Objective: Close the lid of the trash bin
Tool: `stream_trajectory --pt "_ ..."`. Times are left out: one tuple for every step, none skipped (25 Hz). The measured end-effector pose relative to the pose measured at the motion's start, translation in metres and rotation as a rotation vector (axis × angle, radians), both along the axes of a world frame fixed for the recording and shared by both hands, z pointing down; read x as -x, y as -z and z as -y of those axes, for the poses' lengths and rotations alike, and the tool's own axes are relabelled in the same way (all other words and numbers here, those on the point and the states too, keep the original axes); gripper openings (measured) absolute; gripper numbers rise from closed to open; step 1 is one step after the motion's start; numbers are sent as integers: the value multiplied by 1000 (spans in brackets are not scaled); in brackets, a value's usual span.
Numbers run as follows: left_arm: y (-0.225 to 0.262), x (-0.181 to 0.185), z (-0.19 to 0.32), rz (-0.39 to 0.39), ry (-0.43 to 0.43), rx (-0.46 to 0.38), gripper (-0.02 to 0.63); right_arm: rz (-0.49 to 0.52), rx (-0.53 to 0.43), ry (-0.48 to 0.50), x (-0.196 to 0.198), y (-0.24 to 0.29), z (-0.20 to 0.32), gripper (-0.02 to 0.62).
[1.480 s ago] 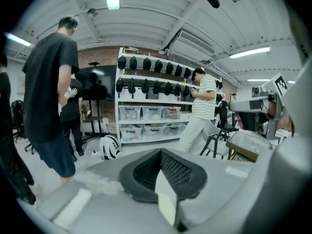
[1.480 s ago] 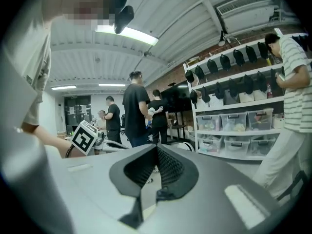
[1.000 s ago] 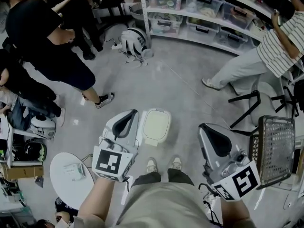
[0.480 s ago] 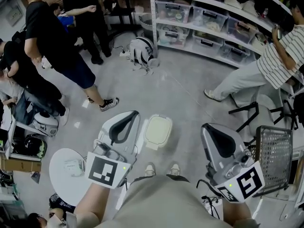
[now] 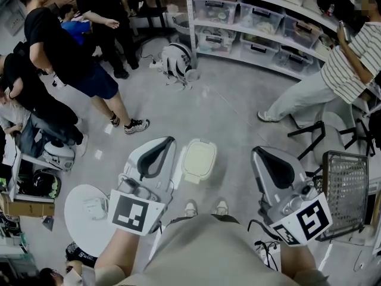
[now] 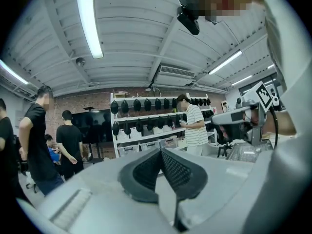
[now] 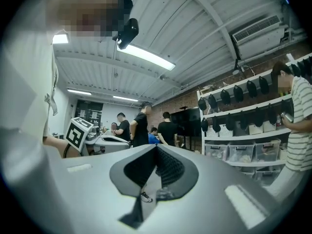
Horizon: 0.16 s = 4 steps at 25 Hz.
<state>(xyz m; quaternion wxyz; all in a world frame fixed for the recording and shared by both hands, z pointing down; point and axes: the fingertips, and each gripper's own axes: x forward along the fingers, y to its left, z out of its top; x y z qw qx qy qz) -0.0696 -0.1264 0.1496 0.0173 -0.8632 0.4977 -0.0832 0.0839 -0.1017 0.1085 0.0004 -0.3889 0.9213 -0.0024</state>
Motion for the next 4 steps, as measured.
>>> stream_trajectory --pt "-1 0 0 2 0 1 3 0 2 -1 0 -1 1 3" --pt "-1 1 1 3 0 2 3 0 3 -2 0 -2 2 3" --pt "-2 1 1 5 0 3 3 0 3 -3 1 -2 3 3" --pt "-3 1 2 7 0 5 3 0 4 -4 1 -3 3 3"
